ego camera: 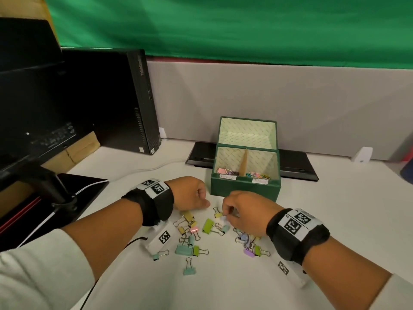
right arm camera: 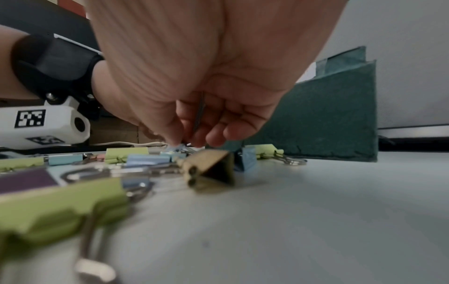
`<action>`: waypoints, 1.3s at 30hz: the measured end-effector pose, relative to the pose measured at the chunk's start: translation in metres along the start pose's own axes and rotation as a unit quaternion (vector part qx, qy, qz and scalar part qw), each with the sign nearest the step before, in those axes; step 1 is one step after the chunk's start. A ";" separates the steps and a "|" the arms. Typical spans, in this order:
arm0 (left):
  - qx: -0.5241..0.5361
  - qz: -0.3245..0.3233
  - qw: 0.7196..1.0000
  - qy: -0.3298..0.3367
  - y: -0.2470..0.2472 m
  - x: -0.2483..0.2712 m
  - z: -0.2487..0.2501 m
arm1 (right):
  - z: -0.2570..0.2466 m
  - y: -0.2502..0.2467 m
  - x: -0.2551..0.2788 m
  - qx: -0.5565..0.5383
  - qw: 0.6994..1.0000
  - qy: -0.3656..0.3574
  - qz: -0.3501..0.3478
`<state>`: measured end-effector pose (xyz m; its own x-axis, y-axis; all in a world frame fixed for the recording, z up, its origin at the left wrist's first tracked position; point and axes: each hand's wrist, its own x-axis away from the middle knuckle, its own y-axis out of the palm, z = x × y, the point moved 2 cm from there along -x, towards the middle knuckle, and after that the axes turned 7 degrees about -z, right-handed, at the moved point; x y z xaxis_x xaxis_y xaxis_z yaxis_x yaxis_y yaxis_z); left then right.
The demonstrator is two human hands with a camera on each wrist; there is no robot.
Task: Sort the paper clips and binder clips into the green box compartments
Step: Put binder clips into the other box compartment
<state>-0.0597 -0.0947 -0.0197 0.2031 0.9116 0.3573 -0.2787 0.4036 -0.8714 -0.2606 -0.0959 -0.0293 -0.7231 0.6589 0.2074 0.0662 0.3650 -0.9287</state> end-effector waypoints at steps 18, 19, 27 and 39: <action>-0.164 -0.066 0.981 0.084 0.004 -0.001 0.034 | -0.012 -0.003 0.003 0.011 0.997 0.044 -0.067; -0.170 -0.067 0.980 0.082 0.004 -0.002 0.033 | -0.012 -0.003 0.003 0.010 0.996 0.049 -0.074; -0.164 -0.077 0.981 0.073 0.010 -0.006 0.020 | -0.010 0.001 0.001 0.036 0.996 0.044 -0.072; -0.057 0.083 0.991 0.091 -0.078 -0.016 0.032 | 0.015 -0.077 -0.012 -0.107 0.975 0.112 0.157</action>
<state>-0.0714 -0.1382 0.0540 0.3320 0.9316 0.1479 -0.2166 0.2279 -0.9493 -0.2670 -0.1420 0.0355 -0.4774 0.8786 0.0067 0.4202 0.2350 -0.8765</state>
